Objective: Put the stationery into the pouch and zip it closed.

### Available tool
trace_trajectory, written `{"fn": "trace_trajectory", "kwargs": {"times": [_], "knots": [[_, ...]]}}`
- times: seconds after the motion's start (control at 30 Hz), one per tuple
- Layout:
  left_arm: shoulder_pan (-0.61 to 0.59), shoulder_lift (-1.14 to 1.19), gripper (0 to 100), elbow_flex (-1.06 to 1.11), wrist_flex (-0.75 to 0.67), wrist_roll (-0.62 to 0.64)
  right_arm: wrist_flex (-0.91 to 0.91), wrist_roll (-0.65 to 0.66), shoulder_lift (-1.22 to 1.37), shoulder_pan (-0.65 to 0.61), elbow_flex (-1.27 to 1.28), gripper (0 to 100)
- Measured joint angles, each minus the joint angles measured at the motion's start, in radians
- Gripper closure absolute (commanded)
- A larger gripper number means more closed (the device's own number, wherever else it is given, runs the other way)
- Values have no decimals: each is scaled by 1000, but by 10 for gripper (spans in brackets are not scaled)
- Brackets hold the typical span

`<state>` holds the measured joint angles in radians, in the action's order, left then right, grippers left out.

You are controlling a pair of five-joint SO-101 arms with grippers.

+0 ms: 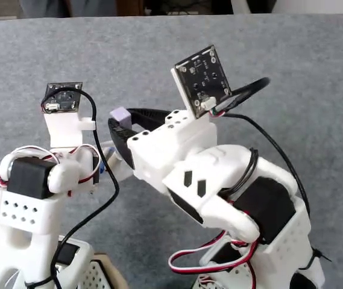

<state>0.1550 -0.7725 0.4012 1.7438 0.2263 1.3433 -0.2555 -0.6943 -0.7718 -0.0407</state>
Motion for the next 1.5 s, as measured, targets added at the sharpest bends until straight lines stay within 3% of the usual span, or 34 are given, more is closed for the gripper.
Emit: {"fn": "trace_trajectory", "kwargs": {"times": [0.63, 0.97, 1.4, 1.5], "knots": [[0, 0, 972, 0, 0, 0, 37, -68, -2, -3, 92, 986], [2, 0, 972, 0, 0, 0, -21, 227, -21, -9, 242, 986], [6, 0, 972, 0, 0, 2, -32, 253, -21, -11, 252, 982], [6, 0, 972, 0, 0, 2, -32, 253, -21, -11, 252, 928]]}}
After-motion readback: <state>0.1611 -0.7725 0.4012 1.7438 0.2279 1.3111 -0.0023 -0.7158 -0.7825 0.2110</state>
